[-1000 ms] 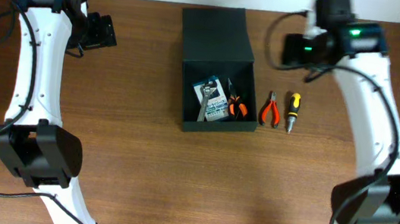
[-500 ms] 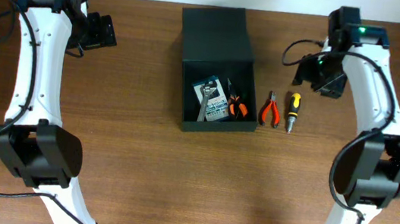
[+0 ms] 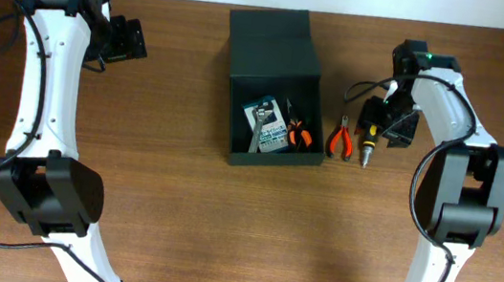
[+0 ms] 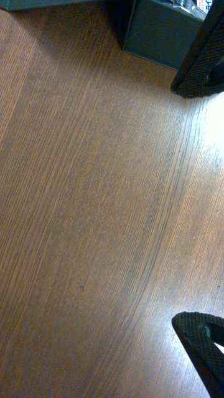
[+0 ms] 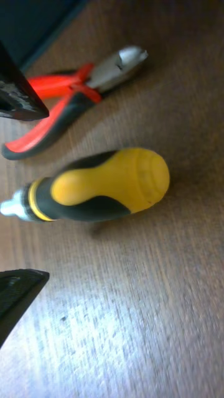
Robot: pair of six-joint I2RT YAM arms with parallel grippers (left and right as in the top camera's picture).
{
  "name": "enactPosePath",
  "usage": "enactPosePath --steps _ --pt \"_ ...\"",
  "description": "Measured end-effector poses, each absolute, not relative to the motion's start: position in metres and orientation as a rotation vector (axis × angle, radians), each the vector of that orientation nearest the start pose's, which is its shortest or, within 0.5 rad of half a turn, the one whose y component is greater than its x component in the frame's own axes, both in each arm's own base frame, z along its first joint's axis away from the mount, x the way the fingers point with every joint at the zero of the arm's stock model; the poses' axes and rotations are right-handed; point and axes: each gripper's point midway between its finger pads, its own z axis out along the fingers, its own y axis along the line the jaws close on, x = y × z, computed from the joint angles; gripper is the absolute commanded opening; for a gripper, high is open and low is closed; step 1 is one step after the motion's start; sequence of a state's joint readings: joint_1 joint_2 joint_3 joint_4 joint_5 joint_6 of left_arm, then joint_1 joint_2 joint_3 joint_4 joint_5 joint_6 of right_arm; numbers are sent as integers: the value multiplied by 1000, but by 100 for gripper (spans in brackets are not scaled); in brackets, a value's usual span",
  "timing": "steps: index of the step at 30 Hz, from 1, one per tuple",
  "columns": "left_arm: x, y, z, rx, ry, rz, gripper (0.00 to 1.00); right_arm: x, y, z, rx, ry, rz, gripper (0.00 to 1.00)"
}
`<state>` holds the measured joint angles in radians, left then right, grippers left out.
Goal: Pack container
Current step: 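Lower the right gripper onto the yellow-black screwdriver and grasp it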
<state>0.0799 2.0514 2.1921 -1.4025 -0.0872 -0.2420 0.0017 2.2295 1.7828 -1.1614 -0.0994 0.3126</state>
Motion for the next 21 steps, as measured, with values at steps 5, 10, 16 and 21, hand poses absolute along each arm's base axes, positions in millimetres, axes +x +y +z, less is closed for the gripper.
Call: enactPosePath --steps 5,10,16,21 --pt "448 51 208 -472 2786 88 99 419 18 7 494 3132 151 63" --pt "448 51 208 -472 2786 88 99 420 16 1 497 3112 142 47" --pt "448 51 208 -472 2785 87 99 422 14 0 493 3091 130 11" --pt "448 51 208 -472 2786 88 99 421 14 1 493 3091 125 4"
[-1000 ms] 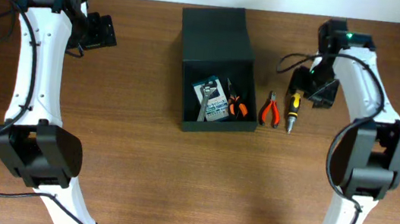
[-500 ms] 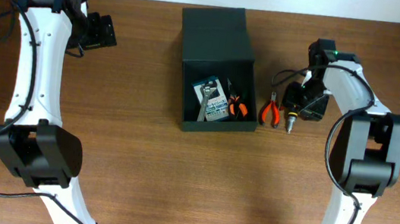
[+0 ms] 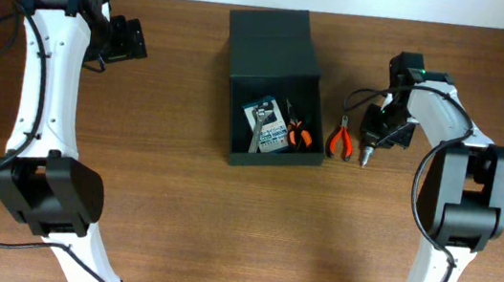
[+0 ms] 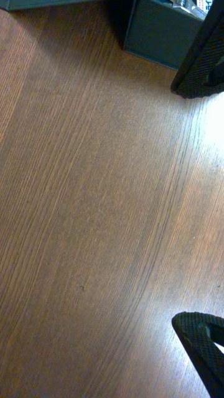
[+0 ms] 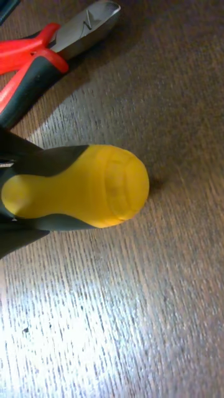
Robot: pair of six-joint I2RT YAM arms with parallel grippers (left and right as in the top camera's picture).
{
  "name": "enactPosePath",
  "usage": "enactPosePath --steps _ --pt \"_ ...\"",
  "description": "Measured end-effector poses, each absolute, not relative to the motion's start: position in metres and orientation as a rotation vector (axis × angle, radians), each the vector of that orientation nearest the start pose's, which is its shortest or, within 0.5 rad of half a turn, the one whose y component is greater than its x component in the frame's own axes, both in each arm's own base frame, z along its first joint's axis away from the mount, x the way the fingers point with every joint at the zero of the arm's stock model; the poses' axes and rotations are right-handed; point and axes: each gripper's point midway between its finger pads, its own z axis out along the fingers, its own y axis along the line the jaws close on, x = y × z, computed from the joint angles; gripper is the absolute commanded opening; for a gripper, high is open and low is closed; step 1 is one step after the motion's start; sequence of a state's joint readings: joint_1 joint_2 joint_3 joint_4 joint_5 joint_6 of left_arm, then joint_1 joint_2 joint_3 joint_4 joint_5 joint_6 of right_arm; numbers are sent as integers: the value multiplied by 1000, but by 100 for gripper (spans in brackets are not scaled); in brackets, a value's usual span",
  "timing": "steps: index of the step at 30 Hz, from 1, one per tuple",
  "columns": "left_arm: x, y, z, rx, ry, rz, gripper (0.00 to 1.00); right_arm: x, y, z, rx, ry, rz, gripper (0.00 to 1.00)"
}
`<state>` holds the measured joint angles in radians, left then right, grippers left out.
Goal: Pack container
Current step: 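Lower the right gripper onto the yellow-black screwdriver and grasp it, then carry the screwdriver into the box with the right gripper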
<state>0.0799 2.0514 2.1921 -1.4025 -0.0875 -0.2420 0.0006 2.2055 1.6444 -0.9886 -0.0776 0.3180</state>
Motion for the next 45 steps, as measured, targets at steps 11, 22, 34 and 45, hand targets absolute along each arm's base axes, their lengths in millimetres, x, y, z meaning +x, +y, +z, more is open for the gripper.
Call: enactPosePath --steps 11,22,34,45 --pt "448 51 208 -472 2786 87 99 421 13 2 494 3092 117 4" --pt "448 51 208 -472 2786 87 99 420 12 2 492 3094 110 4" --pt "448 51 208 -472 2786 88 99 429 16 38 400 3011 115 4" --pt "448 51 208 -472 2786 87 99 436 65 162 161 2726 231 3"
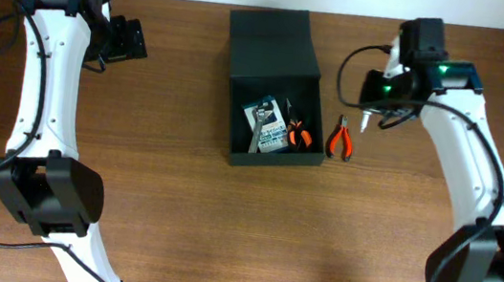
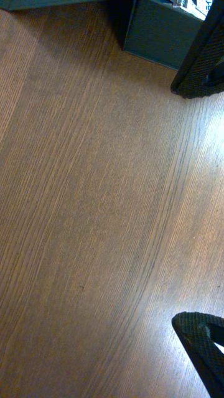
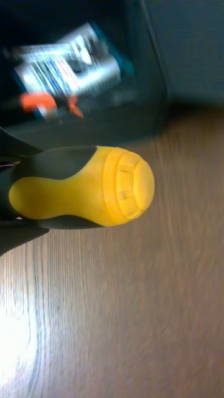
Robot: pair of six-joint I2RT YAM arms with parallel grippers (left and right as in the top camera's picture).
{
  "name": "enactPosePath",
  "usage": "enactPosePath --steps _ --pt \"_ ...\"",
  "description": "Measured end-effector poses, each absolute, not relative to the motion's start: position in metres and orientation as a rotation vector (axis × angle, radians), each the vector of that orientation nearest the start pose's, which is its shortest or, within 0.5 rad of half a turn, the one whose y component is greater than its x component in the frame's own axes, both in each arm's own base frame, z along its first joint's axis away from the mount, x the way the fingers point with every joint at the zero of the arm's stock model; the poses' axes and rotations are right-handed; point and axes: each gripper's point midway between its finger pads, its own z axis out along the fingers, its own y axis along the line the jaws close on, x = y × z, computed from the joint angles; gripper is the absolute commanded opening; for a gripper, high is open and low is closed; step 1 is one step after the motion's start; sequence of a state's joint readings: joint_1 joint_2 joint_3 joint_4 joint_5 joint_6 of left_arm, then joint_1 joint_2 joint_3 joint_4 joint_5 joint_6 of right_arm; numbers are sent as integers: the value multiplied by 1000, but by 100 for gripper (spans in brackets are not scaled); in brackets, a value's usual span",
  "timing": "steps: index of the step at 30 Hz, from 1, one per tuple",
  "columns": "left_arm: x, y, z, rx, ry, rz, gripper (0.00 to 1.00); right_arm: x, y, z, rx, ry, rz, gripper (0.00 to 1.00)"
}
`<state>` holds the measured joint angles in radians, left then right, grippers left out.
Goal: Pack container
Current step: 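Carry the screwdriver into the box with the right gripper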
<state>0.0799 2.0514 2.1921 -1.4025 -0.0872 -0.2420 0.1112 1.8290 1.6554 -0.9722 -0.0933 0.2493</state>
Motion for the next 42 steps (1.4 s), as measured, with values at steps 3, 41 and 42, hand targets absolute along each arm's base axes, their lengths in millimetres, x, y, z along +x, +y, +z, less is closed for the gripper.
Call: enactPosePath --steps 3,41,42 --pt "448 51 208 -472 2786 87 99 429 98 170 41 2717 275 4" --pt "448 51 208 -472 2786 87 99 418 263 48 -355 2777 207 62" --pt "448 51 208 -472 2786 87 99 418 263 49 -379 2777 205 62"
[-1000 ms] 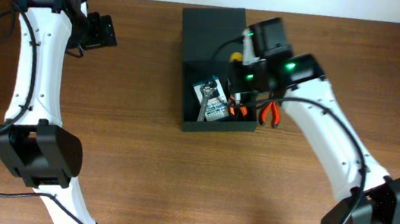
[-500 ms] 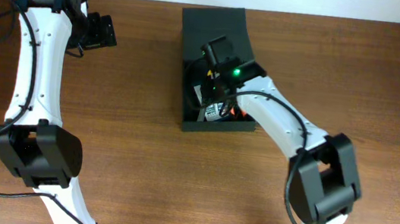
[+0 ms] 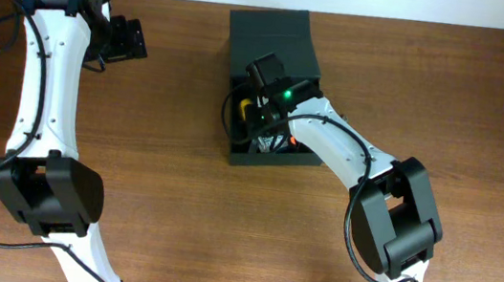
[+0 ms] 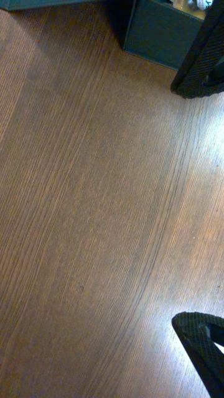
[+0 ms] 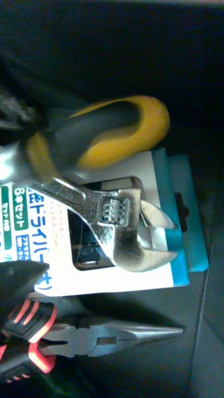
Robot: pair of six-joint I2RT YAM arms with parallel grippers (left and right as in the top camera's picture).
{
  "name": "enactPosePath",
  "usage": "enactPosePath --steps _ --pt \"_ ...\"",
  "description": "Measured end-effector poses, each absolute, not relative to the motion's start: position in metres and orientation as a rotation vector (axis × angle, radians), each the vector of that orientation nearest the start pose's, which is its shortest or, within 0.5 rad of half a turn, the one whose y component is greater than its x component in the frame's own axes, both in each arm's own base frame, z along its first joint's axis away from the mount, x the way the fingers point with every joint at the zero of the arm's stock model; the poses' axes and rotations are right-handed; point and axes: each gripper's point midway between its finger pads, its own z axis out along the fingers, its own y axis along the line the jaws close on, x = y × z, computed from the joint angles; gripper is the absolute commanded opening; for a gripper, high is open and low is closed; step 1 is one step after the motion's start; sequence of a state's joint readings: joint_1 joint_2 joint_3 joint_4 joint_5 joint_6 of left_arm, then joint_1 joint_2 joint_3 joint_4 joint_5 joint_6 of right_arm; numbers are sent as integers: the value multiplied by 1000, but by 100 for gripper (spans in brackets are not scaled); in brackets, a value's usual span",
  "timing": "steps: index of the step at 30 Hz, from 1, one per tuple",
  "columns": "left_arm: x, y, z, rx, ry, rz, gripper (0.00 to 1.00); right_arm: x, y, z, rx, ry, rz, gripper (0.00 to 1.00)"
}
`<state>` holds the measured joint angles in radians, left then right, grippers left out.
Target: Pack container
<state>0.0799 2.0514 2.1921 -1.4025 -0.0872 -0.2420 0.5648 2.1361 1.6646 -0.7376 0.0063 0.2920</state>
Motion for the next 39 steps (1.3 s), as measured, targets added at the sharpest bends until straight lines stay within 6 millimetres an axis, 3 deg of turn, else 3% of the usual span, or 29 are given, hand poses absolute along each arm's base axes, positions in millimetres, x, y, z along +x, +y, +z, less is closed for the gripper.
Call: enactPosePath --steps 5,10,14,17,21,25,26,30,33,39 --pt "448 51 208 -472 2786 87 99 426 264 70 -451 2740 188 63" --pt "448 51 208 -472 2786 87 99 451 248 133 -406 2629 134 65" --pt "448 51 208 -472 2786 88 99 475 207 195 -268 2529 116 65" --pt "448 51 208 -472 2786 88 99 488 155 215 -134 2514 73 65" --pt "448 51 208 -472 2786 87 99 490 86 199 46 2602 6 66" --pt "448 51 208 -472 2786 87 99 480 46 166 172 2711 26 47" --pt "448 51 208 -472 2786 87 99 475 42 156 194 2745 39 46" --pt "448 51 208 -472 2786 87 99 446 41 102 225 2915 112 47" --pt "448 51 208 -472 2786 87 99 432 52 75 209 2978 150 47" --pt "448 51 208 -472 2786 88 99 423 75 42 140 2985 199 47"
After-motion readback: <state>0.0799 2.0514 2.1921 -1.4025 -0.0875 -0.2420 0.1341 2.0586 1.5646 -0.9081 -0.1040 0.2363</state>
